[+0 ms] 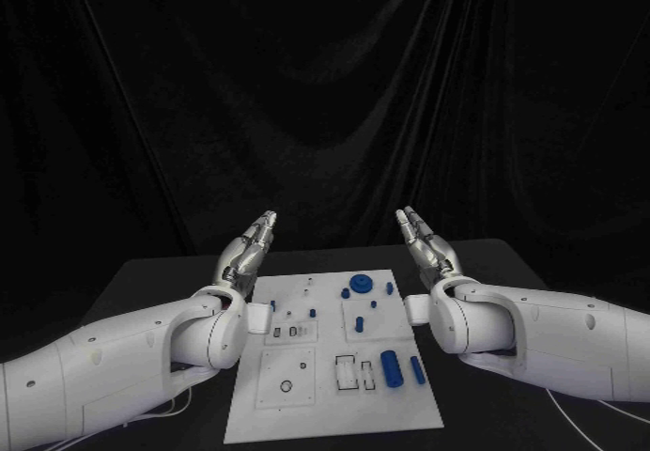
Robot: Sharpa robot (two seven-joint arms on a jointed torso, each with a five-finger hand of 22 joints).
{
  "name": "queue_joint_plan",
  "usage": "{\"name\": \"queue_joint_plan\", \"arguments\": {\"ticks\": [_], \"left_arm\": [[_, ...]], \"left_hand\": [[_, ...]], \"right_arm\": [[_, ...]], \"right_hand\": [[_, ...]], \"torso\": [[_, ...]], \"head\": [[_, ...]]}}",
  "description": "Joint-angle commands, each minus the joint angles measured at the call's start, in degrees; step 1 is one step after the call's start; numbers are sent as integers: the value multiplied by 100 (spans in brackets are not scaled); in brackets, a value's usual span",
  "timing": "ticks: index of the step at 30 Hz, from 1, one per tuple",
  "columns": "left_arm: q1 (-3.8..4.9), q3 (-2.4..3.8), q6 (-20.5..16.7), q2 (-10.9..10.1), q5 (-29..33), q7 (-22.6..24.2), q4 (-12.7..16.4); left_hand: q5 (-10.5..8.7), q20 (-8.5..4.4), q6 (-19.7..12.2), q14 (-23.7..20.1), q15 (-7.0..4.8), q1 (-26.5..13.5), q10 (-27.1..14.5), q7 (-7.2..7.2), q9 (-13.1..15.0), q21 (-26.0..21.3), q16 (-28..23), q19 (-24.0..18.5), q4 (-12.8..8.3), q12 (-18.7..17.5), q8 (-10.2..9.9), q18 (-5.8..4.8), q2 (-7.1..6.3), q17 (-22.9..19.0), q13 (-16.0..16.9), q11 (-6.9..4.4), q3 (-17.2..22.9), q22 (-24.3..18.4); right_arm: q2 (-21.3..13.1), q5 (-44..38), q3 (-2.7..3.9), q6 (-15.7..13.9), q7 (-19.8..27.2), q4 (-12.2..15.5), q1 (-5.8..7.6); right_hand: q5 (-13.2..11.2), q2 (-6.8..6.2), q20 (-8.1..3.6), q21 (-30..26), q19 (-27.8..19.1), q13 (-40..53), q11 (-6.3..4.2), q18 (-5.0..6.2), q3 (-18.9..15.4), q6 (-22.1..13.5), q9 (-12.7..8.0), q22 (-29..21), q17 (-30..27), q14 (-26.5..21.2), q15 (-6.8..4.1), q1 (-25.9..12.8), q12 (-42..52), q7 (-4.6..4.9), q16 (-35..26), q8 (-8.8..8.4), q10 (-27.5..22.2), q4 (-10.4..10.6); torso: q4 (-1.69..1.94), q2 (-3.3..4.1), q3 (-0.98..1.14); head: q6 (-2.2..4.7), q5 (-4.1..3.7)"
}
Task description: Assemble the parts on the task board
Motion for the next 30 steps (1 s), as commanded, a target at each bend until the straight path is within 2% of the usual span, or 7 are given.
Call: {"name": "queue_joint_plan", "arguments": {"ticks": [1, 11, 12, 17, 25, 26, 30], "left_arm": [[112, -85, 1197, 63, 377, 729, -95], [303, -322, 1863, 175, 560, 1052, -261], [290, -323, 2412, 50, 606, 1170, -324], [289, -323, 2649, 28, 581, 1204, -362], [301, -323, 3516, -294, 186, 1105, -298], [306, -323, 3582, -349, 127, 1100, -267], [337, -323, 3711, -558, -67, 1075, -123]], "left_hand": [[180, -13, -70, 38, -112, 263, 42, -107, 34, -96, -54, -26, 172, -58, 41, -294, 38, -42, -65, -114, -161, -61], [155, 43, -36, 38, -68, 296, 42, -97, 41, -96, -54, -26, 172, -58, 50, -286, 32, -42, -65, -106, -186, -61], [149, 57, -25, 38, -62, 304, 42, -94, 43, -96, -54, -26, 171, -58, 52, -280, 28, -42, -65, -104, -193, -61], [138, 194, -8, 38, -31, 389, 42, -92, 45, -96, -54, -26, 169, -58, 53, -188, 26, -42, -65, -104, -225, -61], [126, 666, 73, 38, 192, 591, 42, -14, 55, -96, -54, -26, 173, -58, 66, 80, 49, -42, -65, 3, -301, -61], [131, 845, 216, 38, 414, 636, 53, 54, 72, -73, -54, -2, 174, -52, 90, 49, 57, -42, -60, 204, -314, -41], [157, 922, 310, 38, 452, 706, 138, 65, 80, -45, -54, 31, 170, -8, 100, 77, 53, -42, -28, 338, -327, -20]], "right_arm": [[-7, 384, -4, 220, 222, -7, 22], [-7, 384, -4, 220, 222, -7, 22], [10, 390, -4, 456, 68, -126, 22], [4, 388, -4, 506, 88, -159, 24], [-69, 145, -4, 758, 19, -230, 179], [-97, 63, -4, 813, 13, -220, 214], [-199, -437, -4, 1008, -44, -189, 395]], "right_hand": [[101, 21, -685, -124, 48, -12, -40, -145, -136, 106, 77, -15, -14, 53, -1318, 69, -82, 31, -64, 43, -28, -22], [121, 23, -541, -124, 48, -4, 59, -146, -138, 180, 86, -15, -14, 53, -1211, 104, -74, 126, -64, 52, -7, -22], [125, 21, -496, -124, 48, 4, 92, -146, -137, 202, 89, -15, -14, 53, -1176, 118, -66, 157, -64, 55, 14, -23], [146, 7, -369, -124, 48, 58, 215, -141, -133, 273, 97, -15, -14, 53, -1047, 192, 11, 268, -64, 64, 172, -24], [441, -142, 483, -124, 48, 146, 1177, -313, -73, 540, 126, -15, 9, 79, 30, 780, 419, 847, -27, 94, 443, -56], [450, -182, 694, -124, 48, 152, 1285, -301, -63, 569, 131, -15, 36, 120, 234, 892, 475, 870, 30, 99, 452, -71], [467, -283, 1250, 23, 244, 184, 1443, -198, -35, 725, 152, 89, 107, 329, 698, 1206, 750, 838, 273, 156, 551, -94]], "torso": [[5, -1, -1], [5, -1, -1], [11, 4, -4], [7, 0, -4], [-1, 3, -8], [-3, 4, -7], [-3, 8, -8]], "head": [[0, -1], [0, -1], [-245, 35], [-327, 24], [-429, 139], [-424, 150], [-470, 148]]}}
